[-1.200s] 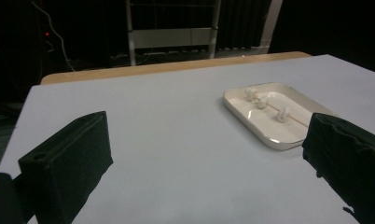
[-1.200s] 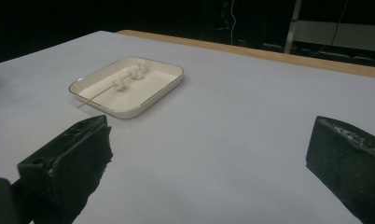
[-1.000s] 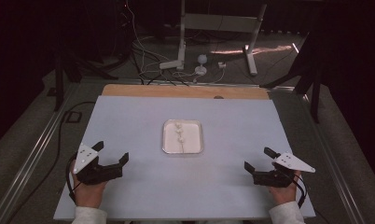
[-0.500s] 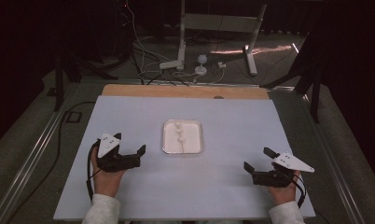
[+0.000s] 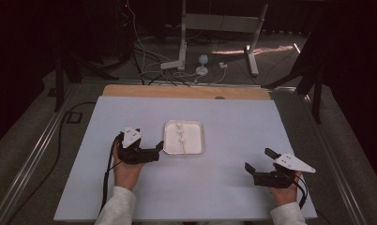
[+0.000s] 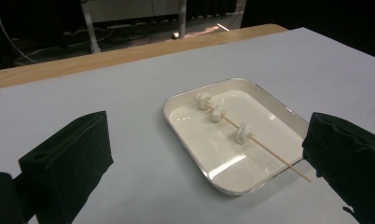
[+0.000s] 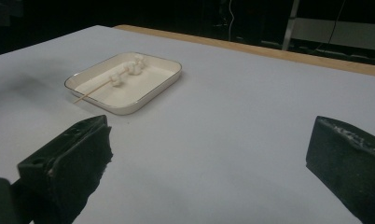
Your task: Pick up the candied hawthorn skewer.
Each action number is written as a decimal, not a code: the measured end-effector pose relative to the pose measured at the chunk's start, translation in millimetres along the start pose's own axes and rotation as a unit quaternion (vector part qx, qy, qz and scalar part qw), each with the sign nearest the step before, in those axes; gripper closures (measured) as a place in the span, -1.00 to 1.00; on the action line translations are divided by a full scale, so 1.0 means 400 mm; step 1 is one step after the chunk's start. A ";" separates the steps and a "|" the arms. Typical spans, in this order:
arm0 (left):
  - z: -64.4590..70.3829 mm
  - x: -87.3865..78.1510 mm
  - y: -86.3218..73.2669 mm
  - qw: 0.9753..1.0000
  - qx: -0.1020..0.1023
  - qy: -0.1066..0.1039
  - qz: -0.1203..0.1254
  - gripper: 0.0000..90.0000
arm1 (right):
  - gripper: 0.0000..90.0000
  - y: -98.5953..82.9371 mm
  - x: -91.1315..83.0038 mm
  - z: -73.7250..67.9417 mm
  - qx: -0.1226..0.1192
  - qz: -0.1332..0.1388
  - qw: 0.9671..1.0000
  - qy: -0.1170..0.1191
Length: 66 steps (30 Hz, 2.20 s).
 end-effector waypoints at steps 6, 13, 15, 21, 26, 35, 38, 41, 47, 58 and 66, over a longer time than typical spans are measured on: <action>0.022 0.043 0.014 1.000 0.003 -0.001 -0.009 -0.96 | -1.00 -0.001 0.000 0.001 0.000 -0.002 1.000 -0.001; 0.046 0.089 0.021 1.000 0.001 -0.005 -0.017 -0.96 | -1.00 -0.001 0.001 0.002 0.000 -0.004 1.000 -0.001; 0.052 0.104 0.020 1.000 0.001 -0.004 -0.021 -0.96 | -1.00 -0.001 0.001 0.002 0.000 -0.003 1.000 -0.001; 0.072 0.146 0.017 0.999 -0.004 -0.007 -0.035 -0.93 | -1.00 -0.002 0.003 0.003 0.000 -0.004 1.000 -0.001; 0.096 0.180 0.015 0.998 -0.006 -0.011 -0.054 -0.88 | -1.00 -0.002 0.003 0.003 0.000 -0.005 1.000 -0.001; 0.137 0.217 0.008 0.996 0.010 0.008 -0.087 -0.84 | -1.00 -0.003 0.003 0.004 0.000 -0.005 1.000 -0.001; 0.147 0.229 0.005 0.994 0.020 0.011 -0.104 -0.70 | -1.00 -0.003 0.003 0.005 0.002 -0.005 1.000 -0.001; 0.144 0.244 -0.003 0.991 0.021 0.019 -0.132 -0.55 | -1.00 -0.003 0.004 0.005 0.002 -0.006 1.000 -0.001; 0.137 0.252 -0.019 0.983 0.040 0.006 -0.177 0.16 | -1.00 -0.003 0.003 0.005 0.002 -0.005 1.000 -0.002; 0.098 0.235 -0.015 0.980 0.003 -0.017 -0.197 0.99 | -1.00 -0.003 0.003 0.004 0.001 -0.005 1.000 0.000; 0.083 0.180 -0.007 0.985 -0.010 -0.039 -0.165 1.00 | -1.00 -0.003 0.004 0.003 0.002 -0.005 1.000 0.001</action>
Point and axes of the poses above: each handheld gripper's, and its own axes: x roughly forward along the jaws, y roughly out of its top, z roughly to its right, the point moved 1 cm from there along x, roughly forward along the jaws, and after that the axes turned 8 degrees about -z, right-handed, at the moved point
